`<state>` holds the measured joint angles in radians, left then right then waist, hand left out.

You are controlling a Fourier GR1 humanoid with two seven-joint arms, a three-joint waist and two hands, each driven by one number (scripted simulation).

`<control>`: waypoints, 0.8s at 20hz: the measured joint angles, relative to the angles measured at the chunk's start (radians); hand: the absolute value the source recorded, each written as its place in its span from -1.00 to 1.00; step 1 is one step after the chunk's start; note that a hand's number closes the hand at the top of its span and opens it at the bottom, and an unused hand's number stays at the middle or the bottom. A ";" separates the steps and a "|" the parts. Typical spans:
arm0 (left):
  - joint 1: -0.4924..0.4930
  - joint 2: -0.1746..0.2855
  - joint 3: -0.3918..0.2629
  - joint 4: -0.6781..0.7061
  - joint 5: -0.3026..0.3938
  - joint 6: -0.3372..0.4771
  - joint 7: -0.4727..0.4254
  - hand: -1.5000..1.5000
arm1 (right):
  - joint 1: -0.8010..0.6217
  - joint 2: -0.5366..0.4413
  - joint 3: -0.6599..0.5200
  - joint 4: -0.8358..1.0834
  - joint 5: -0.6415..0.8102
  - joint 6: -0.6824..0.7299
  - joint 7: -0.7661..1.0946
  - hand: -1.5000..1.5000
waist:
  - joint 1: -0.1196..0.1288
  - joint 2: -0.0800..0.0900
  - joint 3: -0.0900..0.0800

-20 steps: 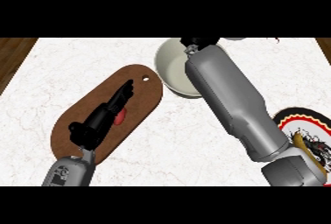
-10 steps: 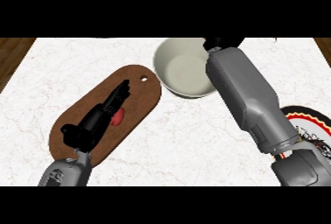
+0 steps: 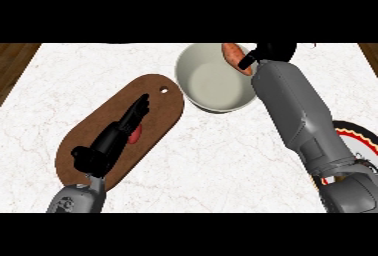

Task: Pick the sweet potato from the plate and place it in the bowl

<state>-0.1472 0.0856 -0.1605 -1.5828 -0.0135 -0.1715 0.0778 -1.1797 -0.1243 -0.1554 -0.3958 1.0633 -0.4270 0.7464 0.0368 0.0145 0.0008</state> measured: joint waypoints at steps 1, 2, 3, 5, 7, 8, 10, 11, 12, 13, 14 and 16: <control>0.000 0.001 0.001 0.000 0.000 -0.001 0.000 0.00 | 0.000 -0.003 -0.006 0.003 -0.004 -0.025 -0.020 -1.00 | 0.000 0.000 0.000; -0.001 0.005 0.008 -0.004 0.004 -0.004 0.005 0.00 | 0.003 -0.003 -0.011 0.005 -0.007 -0.051 -0.033 -1.00 | -0.001 -0.001 0.000; 0.001 0.002 0.007 -0.001 0.002 -0.003 0.001 0.00 | 0.001 -0.007 -0.017 0.005 -0.012 -0.070 -0.045 -1.00 | -0.003 -0.002 0.000; 0.010 -0.002 0.003 -0.014 -0.002 0.002 0.006 0.00 | -0.002 -0.022 -0.031 -0.011 -0.020 -0.118 -0.058 -1.00 | -0.006 -0.003 0.000; 0.010 0.002 0.013 -0.003 0.003 -0.003 -0.002 0.00 | -0.003 -0.033 -0.048 -0.032 -0.027 -0.182 -0.055 -1.00 | -0.009 -0.004 0.000; 0.011 0.003 0.011 -0.004 0.003 -0.006 -0.001 0.00 | 0.003 -0.032 -0.055 -0.043 -0.028 -0.222 -0.051 -1.00 | -0.012 -0.005 -0.001; 0.027 -0.001 0.005 0.008 -0.012 0.000 -0.025 0.00 | 0.024 -0.039 -0.075 -0.075 -0.045 -0.272 -0.058 -1.00 | -0.019 -0.008 -0.001; 0.027 -0.002 0.009 0.006 -0.011 0.002 -0.019 0.00 | 0.034 -0.042 -0.084 -0.094 -0.054 -0.288 -0.058 -1.00 | -0.024 -0.010 -0.001; 0.031 -0.005 0.009 0.007 -0.012 0.007 -0.019 0.00 | 0.045 -0.047 -0.093 -0.119 -0.068 -0.293 -0.058 -1.00 | -0.029 -0.012 -0.001; 0.036 0.006 0.021 0.004 -0.005 0.000 -0.021 0.00 | 0.060 -0.050 -0.103 -0.143 -0.082 -0.299 -0.060 -1.00 | -0.032 -0.014 -0.001; 0.047 0.004 0.018 -0.009 -0.009 0.004 -0.015 0.00 | 0.081 -0.053 -0.107 -0.178 -0.093 -0.299 -0.059 -1.00 | -0.037 -0.017 -0.001; 0.041 0.001 0.023 -0.012 -0.008 0.010 -0.001 0.00 | 0.134 -0.060 -0.117 -0.244 -0.115 -0.309 -0.065 -1.00 | -0.046 -0.020 -0.001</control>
<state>-0.1064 0.0863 -0.1378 -1.5950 -0.0210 -0.1617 0.0768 -1.0459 -0.1847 -0.2725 -0.6399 0.9479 -0.7355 0.6811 -0.0092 -0.0054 0.0000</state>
